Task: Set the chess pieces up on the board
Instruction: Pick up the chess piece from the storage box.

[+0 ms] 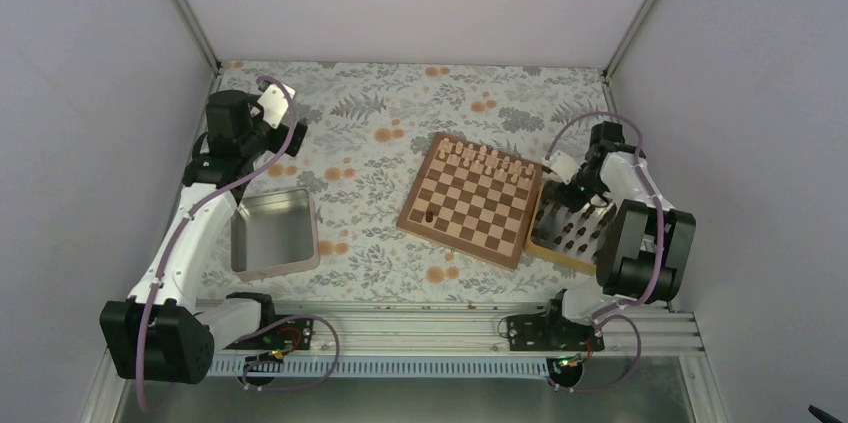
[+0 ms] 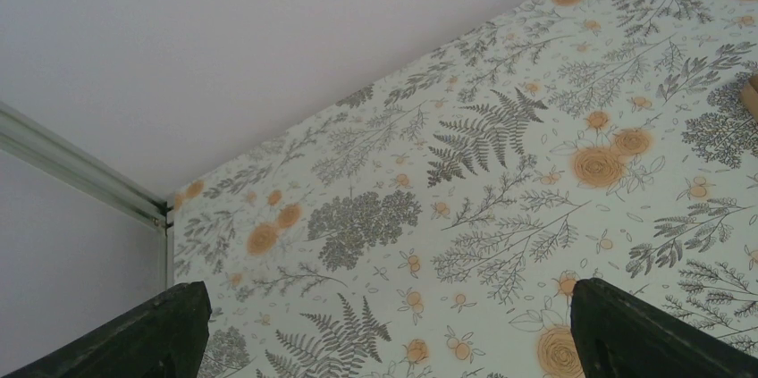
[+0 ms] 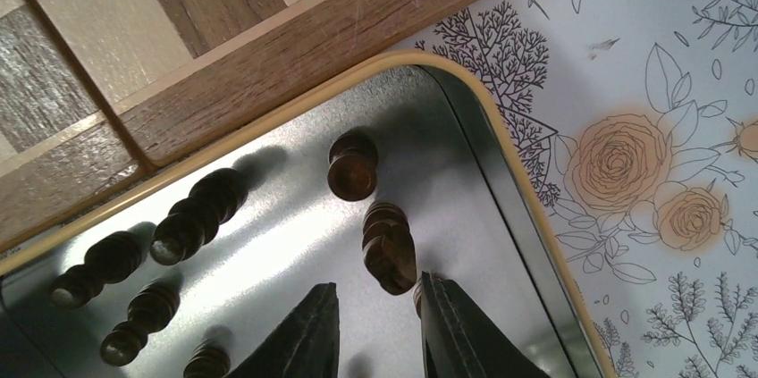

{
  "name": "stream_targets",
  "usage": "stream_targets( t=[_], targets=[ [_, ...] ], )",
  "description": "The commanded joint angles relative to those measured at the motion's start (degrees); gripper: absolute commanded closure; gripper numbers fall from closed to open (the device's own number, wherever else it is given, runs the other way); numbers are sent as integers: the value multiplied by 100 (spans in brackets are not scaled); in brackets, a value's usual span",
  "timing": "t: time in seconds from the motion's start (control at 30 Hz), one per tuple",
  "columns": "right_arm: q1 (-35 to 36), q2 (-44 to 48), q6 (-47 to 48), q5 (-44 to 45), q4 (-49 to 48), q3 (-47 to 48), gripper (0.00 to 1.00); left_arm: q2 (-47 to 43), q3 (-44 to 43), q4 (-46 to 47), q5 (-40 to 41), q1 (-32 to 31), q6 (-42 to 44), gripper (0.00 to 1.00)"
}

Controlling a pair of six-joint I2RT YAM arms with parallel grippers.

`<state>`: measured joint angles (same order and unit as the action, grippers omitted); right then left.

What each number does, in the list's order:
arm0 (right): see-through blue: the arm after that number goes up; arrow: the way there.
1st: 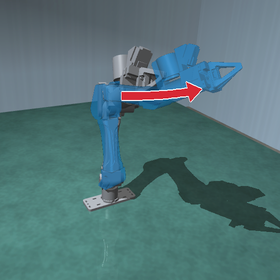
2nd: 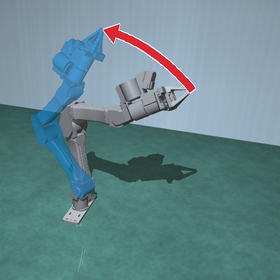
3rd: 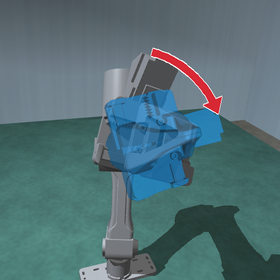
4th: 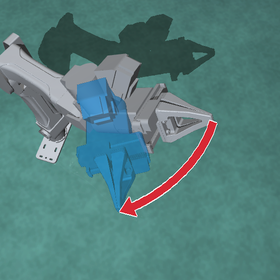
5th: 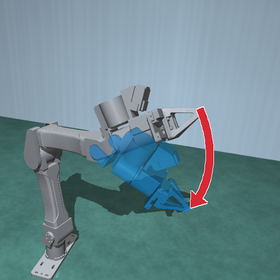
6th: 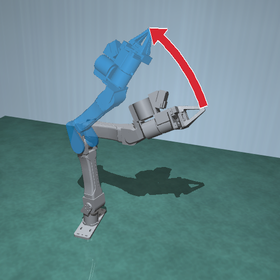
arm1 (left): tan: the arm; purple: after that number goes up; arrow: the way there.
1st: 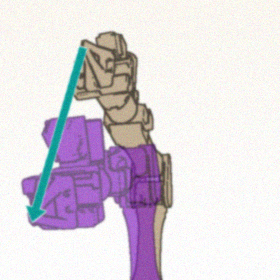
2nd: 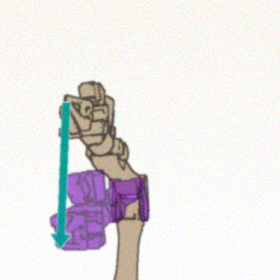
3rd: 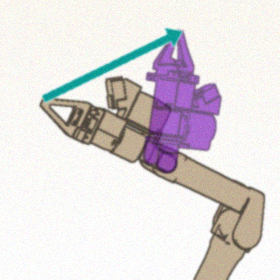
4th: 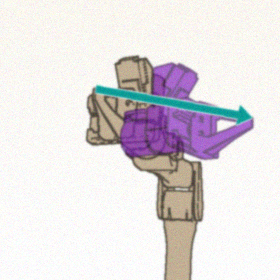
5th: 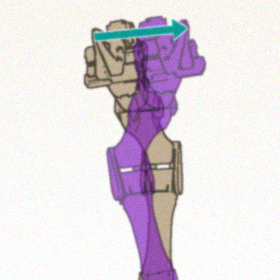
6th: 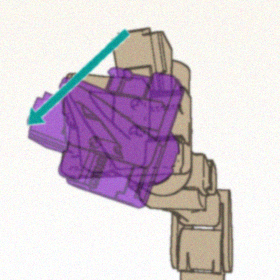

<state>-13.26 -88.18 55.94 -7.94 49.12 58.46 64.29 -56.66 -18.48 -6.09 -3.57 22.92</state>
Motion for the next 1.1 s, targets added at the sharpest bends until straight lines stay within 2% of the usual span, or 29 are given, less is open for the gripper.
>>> stream_targets(
  t=[0.0, 0.7, 1.07],
  targets=[
    [-37, -151, 69, 85, -146, 8, 74, 7, 42, 153, -72, 32, -59, 0],
    [-37, -541, 23, 174, -496, -177, 76, -2, 25, 57, -206, 30, -77, 0],
    [-41, -424, -40, 212, -365, -3, 94, -66, 67, 65, -200, 32, -78, 0]
  ],
)
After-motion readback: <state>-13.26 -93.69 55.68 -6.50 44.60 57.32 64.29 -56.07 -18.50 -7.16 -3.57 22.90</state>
